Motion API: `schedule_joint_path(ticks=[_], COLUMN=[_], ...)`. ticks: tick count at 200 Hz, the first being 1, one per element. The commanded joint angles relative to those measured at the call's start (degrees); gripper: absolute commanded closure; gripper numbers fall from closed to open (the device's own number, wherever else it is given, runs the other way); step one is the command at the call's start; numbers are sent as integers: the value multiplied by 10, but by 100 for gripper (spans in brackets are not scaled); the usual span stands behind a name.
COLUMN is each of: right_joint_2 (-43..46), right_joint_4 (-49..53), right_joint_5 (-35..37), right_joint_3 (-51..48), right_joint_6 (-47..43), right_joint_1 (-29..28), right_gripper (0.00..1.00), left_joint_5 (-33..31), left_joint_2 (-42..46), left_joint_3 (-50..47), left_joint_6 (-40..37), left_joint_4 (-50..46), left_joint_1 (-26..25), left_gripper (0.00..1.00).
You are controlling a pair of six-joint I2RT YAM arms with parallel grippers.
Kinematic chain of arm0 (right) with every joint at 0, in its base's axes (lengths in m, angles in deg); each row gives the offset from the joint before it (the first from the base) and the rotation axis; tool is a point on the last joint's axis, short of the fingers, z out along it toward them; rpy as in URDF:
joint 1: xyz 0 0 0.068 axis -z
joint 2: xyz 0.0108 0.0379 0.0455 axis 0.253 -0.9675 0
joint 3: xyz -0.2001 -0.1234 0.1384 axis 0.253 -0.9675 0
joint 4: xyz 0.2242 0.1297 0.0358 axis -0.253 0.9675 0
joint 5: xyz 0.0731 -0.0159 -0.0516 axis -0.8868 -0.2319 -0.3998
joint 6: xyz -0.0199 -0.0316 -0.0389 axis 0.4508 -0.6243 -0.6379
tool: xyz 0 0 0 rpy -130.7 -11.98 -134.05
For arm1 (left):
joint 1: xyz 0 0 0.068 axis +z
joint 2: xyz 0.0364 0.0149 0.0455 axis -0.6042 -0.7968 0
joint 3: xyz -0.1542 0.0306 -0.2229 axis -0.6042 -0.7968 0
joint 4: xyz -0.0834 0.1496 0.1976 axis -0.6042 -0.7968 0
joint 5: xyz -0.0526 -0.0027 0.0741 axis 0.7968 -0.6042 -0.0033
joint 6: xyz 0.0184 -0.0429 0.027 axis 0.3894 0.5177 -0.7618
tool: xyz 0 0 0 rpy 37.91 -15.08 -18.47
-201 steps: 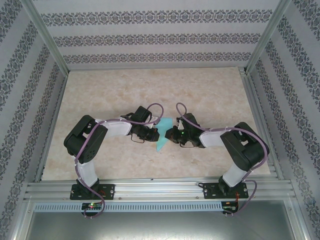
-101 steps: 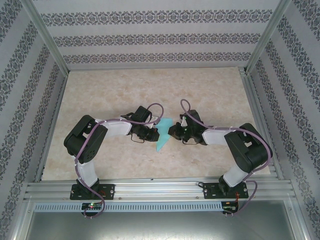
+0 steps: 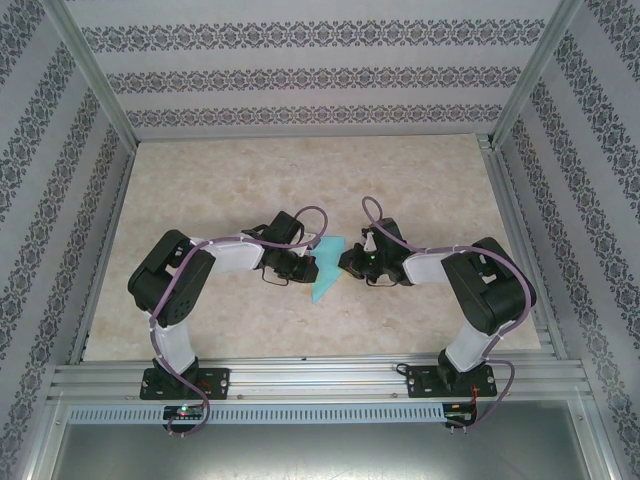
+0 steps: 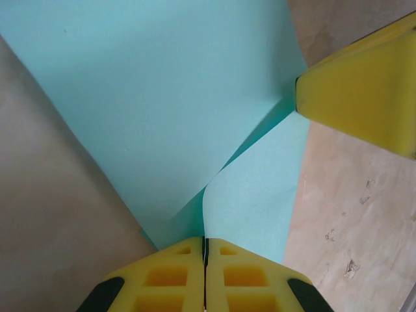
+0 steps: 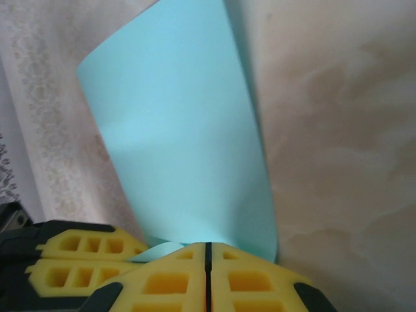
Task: Fold a paper plane with a square sheet of paper (pick it up from the middle)
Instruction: Third fold the triangle at the center of the table.
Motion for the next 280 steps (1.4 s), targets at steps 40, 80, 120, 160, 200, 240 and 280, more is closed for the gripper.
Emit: schedule_joint_path(ticks=[40, 80, 120, 160, 200, 240, 280], right_joint_2=[-10, 57, 76, 29, -15, -38, -11], right_joint_4=[102, 120, 36, 30, 28, -40, 14], right_joint_5=[56, 45, -21, -8, 15, 0, 26], right_joint_3=[19, 33, 22, 36, 23, -15, -6], right_joint_6=[-58, -73, -54, -42, -45, -15, -42], right_joint_1=[6, 11, -3, -33, -26, 9, 33], right_gripper=[91, 89, 85, 86, 86, 87, 86], left_joint_5=[-28, -25, -23, -20, -21, -23, -25], left_joint_2=[-10, -11, -12, -11, -8, -10, -10], left_joint_3=[1, 2, 2, -1, -8, -5, 0], left_joint_6=[-26, -27, -25, -26, -25, -27, -31], left_joint_4=[-55, -54, -52, -52, -50, -52, -59], left_joint_1=[6, 6, 6, 6, 6, 6, 6], left_gripper=[92, 91, 91, 91, 92, 91, 92])
